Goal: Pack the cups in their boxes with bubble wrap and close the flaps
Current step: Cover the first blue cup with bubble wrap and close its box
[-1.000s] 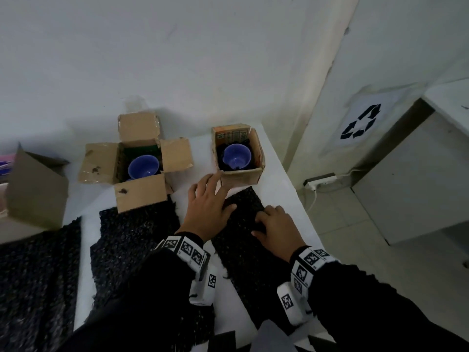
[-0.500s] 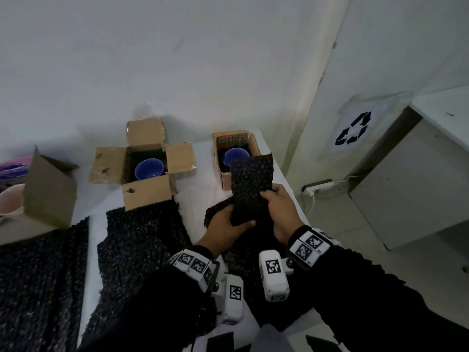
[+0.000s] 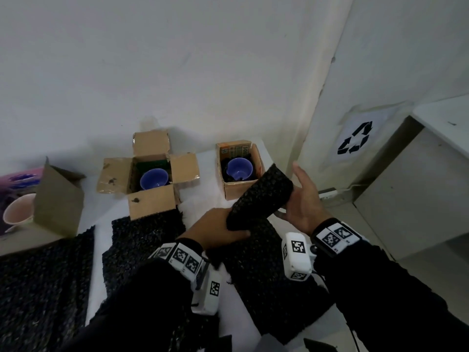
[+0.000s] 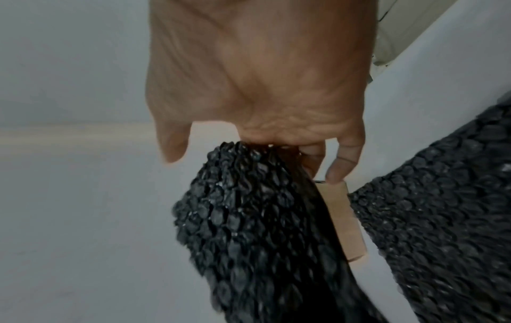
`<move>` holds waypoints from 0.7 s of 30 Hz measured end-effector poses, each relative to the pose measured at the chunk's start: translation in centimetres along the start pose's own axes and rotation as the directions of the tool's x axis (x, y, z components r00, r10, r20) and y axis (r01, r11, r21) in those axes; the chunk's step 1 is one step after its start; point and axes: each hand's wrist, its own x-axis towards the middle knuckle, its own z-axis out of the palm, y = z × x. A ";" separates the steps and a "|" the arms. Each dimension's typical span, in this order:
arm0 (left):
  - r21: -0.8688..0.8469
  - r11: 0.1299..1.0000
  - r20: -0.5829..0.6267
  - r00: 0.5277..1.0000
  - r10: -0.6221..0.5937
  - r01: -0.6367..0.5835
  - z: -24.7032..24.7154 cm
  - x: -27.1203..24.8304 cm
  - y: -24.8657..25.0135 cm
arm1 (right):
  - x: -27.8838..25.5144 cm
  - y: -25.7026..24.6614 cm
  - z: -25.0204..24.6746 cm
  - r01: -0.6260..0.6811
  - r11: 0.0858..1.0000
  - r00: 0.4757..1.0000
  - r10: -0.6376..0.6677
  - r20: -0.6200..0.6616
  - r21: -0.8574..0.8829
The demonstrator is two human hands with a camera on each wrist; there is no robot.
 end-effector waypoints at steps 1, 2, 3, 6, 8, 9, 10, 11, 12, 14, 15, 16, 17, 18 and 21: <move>0.098 0.995 0.001 1.000 0.024 -0.024 -0.8 0.3 0.1 | 0.1 -0.4 -0.2 -0.015 0.997 0.999 0.017 0.029 -0.079; 0.160 0.986 -0.003 0.999 0.046 -0.045 -1.6 0.8 0.1 | 0.2 -0.5 -0.2 -0.012 0.987 0.999 0.019 0.042 -0.160; 0.199 0.978 0.001 0.998 0.063 -0.062 -2.3 1.2 0.3 | 0.6 -0.5 -0.4 0.002 0.962 0.998 0.016 0.062 -0.272; 0.290 0.954 0.023 0.997 0.068 -0.072 -4.3 2.1 1.3 | 1.3 -0.5 -0.4 0.080 0.852 0.987 0.005 0.161 -0.518; 0.383 0.921 0.028 0.997 0.067 -0.073 -5.3 3.1 1.5 | 1.6 -0.7 -0.6 0.146 0.784 0.976 -0.013 0.220 -0.603; 0.425 0.901 0.047 0.996 0.070 -0.084 -5.8 3.5 1.8 | 1.8 -0.9 -0.5 0.180 0.741 0.967 -0.013 0.254 -0.646; 0.439 0.894 0.076 0.995 0.070 -0.096 -6.3 3.9 2.0 | 2.1 -1.2 -0.4 0.206 0.690 0.960 -0.007 0.279 -0.694; 0.411 0.906 0.115 0.992 0.054 -0.098 -6.7 4.3 2.2 | 2.5 -1.4 -0.4 0.225 0.633 0.954 0.012 0.299 -0.741; 0.342 0.936 0.154 0.988 0.028 -0.080 -7.2 4.9 2.5 | 3.0 -1.6 -0.3 0.239 0.575 0.950 0.028 0.311 -0.782; 0.212 0.976 0.200 0.980 0.001 -0.044 -8.0 6.1 3.0 | 4.0 -1.8 -0.2 0.278 0.454 0.954 -0.029 0.298 -0.847; 0.206 0.977 0.195 0.981 0.011 -0.052 -8.4 6.9 3.0 | 4.6 -2.0 -0.2 0.294 0.419 0.955 -0.097 0.279 -0.859; 0.219 0.974 0.157 0.987 0.031 -0.065 -8.9 7.8 3.1 | 5.0 -2.1 -0.2 0.308 0.414 0.951 -0.166 0.262 -0.857; 0.242 0.967 0.096 0.993 0.062 -0.084 -9.5 8.6 3.0 | 5.3 -2.3 -0.2 0.328 0.425 0.941 -0.227 0.252 -0.843; 0.270 0.957 0.026 0.995 0.101 -0.105 -10.0 9.5 2.7 | 5.6 -2.4 -0.1 0.350 0.431 0.927 -0.284 0.243 -0.832; 0.404 0.906 -0.197 0.955 0.224 -0.129 -11.5 12.3 2.1 | 6.8 -2.4 -0.3 0.440 0.391 0.826 -0.530 0.194 -0.808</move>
